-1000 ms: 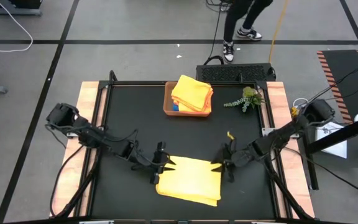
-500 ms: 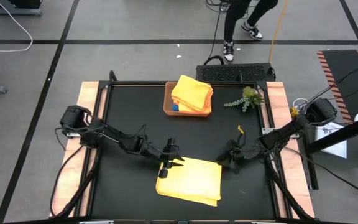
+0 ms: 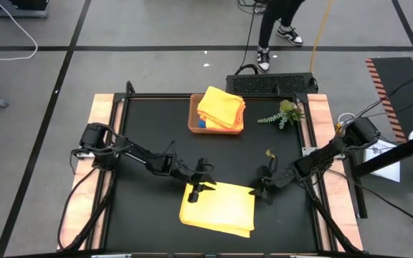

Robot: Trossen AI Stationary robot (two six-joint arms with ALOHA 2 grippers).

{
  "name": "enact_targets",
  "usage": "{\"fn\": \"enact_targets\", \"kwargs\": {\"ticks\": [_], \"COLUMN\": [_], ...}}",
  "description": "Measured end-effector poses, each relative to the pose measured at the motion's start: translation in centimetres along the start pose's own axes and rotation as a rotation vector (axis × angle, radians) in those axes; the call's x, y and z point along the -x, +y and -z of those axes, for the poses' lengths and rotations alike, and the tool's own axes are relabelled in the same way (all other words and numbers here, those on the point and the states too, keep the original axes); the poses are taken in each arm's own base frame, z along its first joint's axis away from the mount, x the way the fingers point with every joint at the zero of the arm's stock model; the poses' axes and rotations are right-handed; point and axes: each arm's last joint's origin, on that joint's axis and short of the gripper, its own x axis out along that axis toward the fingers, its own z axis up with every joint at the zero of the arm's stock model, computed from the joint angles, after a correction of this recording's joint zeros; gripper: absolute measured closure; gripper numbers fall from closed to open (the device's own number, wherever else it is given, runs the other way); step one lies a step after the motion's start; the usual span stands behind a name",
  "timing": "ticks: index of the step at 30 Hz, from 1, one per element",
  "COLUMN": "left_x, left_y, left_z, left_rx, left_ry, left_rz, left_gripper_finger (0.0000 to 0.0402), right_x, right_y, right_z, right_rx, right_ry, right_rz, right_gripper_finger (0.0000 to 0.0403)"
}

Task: Fold microfiber towels
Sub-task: Fold the yellow microfiber towel

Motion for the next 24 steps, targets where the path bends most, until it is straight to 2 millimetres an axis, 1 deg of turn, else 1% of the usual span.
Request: {"fn": "enact_targets", "kwargs": {"ticks": [2,4,8,10,11,16,19,24], "left_x": [-0.1,-0.1,-0.1,-0.1,-0.1,0.0,0.1,0.2], "left_y": [-0.1,-0.1,-0.1,0.0,0.1,0.5,1.0,2.0], "left_z": [-0.4,-0.4,-0.4,-0.3,-0.3,-0.5,-0.7,-1.4], "left_rx": [-0.004,-0.005,-0.001,0.001,0.002,0.004,0.007,0.013], "left_ry": [-0.023,-0.025,-0.035,-0.025,-0.023,-0.044,-0.060,-0.100], "left_rz": [0.009,0.011,0.014,0.011,0.010,0.003,0.000,0.004], "left_gripper_finger": [0.0300,0.0300,0.0300,0.0300,0.0300,0.0299,0.0299,0.0298], "right_x": [-0.1,0.1,0.6,0.7,0.9,1.6,1.7,1.7], "right_y": [0.0,0.1,0.4,0.7,0.9,1.5,2.0,2.3], "right_z": [0.1,-0.1,-0.4,-1.0,-1.3,-2.6,-3.8,-5.7], "right_rx": [0.005,0.018,0.055,0.088,0.105,0.163,0.211,0.283], "right_ry": [0.002,-0.008,-0.013,-0.048,-0.067,-0.153,-0.213,-0.278], "right_rz": [0.003,-0.001,-0.026,-0.048,-0.061,-0.080,-0.092,-0.070], "right_gripper_finger": [0.0258,0.0278,0.0342,0.0380,0.0391,0.0397,0.0400,0.0401]}}
